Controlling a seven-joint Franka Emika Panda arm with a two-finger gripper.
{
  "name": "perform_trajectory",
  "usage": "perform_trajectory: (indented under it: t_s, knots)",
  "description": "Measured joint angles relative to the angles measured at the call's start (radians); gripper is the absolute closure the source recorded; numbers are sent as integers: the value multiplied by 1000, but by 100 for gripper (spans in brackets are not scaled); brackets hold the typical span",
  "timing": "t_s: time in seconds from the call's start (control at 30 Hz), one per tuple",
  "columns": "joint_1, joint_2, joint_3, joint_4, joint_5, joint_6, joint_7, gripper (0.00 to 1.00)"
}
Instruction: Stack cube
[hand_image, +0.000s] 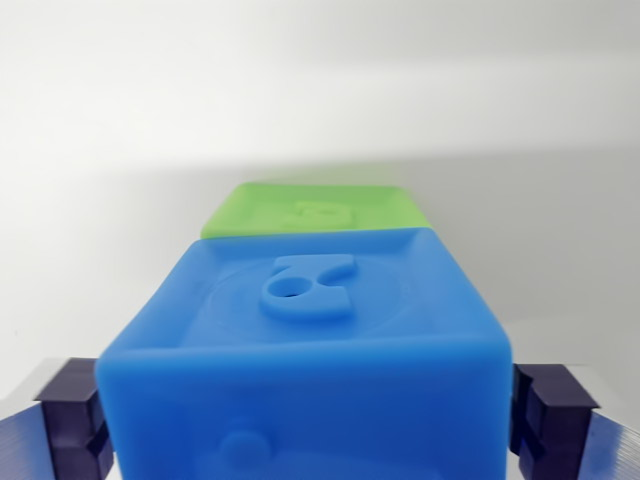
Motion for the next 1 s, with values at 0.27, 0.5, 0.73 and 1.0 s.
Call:
perform_trajectory:
  t_s: [0.27, 0.5, 0.73, 1.0]
  knots:
    - [0, 0, 0, 0, 0, 0, 0, 0]
    - [0, 0, 0, 0, 0, 0, 0, 0]
    - [0, -1, 0, 0, 0, -1, 0, 0]
    - [0, -30, 0, -3, 0, -24, 0, 0]
